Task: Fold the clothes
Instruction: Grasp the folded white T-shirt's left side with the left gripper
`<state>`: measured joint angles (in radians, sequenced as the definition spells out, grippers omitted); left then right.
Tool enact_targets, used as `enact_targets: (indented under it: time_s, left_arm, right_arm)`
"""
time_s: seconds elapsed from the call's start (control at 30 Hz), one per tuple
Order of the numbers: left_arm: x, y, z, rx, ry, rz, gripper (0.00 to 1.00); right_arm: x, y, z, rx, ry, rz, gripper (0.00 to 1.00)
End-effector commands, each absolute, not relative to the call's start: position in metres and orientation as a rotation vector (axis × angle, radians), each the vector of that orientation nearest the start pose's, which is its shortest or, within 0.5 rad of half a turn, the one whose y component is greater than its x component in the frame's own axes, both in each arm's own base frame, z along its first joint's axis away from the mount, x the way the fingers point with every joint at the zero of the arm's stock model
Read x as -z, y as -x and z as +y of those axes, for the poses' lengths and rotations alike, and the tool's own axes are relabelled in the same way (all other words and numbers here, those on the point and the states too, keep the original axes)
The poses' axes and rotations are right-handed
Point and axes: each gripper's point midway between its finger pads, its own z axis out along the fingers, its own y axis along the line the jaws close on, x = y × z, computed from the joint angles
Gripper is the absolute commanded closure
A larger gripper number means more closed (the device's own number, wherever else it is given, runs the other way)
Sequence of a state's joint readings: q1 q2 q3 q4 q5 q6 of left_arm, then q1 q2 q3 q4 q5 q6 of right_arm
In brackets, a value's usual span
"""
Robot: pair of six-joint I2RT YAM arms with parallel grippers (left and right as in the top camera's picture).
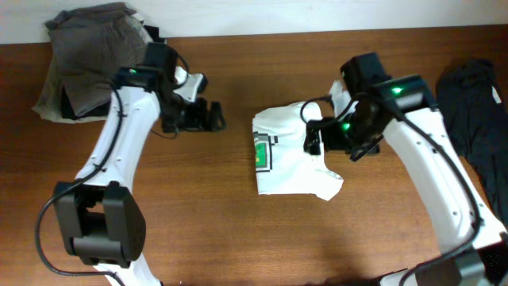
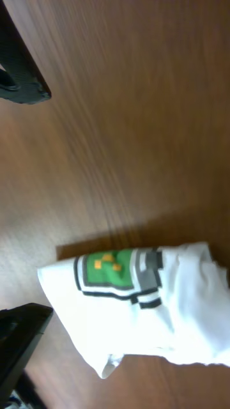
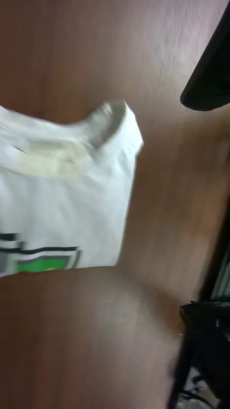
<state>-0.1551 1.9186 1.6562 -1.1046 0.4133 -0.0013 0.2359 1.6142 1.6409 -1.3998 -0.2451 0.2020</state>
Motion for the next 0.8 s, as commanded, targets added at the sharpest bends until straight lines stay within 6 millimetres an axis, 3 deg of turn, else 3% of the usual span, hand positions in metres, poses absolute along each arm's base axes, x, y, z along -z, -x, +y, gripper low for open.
enact_targets:
  time_s: [0.0,0.07,0.2,0.47,0.6,0.77]
  left_arm:
    - [-0.1,-0.365,-0.171,0.854,-0.363,2.909,0.01]
    - [-0.085,-0.353,-0.188,0.954,-0.404,2.889,0.01]
    - [-0.065,-0.345,-0.203,1.003,-0.371,2.881,0.01]
    - [-0.049,-0.345,-0.221,0.977,-0.248,2.919,0.01]
    - [-0.024,-0.352,-0.235,1.007,-0.152,2.944,0.01]
    - [-0.012,-0.359,-0.25,1.14,-0.116,2.913,0.01]
  right_arm:
    - [-0.227,-0.316,0.096,-0.254,0.071,2.9,0.01]
    - [-0.227,-0.318,0.09,-0.249,0.044,2.896,0.01]
    - [-0.226,-0.32,0.068,-0.235,-0.054,2.905,0.01]
    - [-0.223,-0.311,0.025,-0.204,-0.238,2.948,0.01]
    - [-0.222,-0.306,0.018,-0.196,-0.239,2.967,0.01]
    - [-0.222,-0.304,0.018,-0.194,-0.227,2.977,0.01]
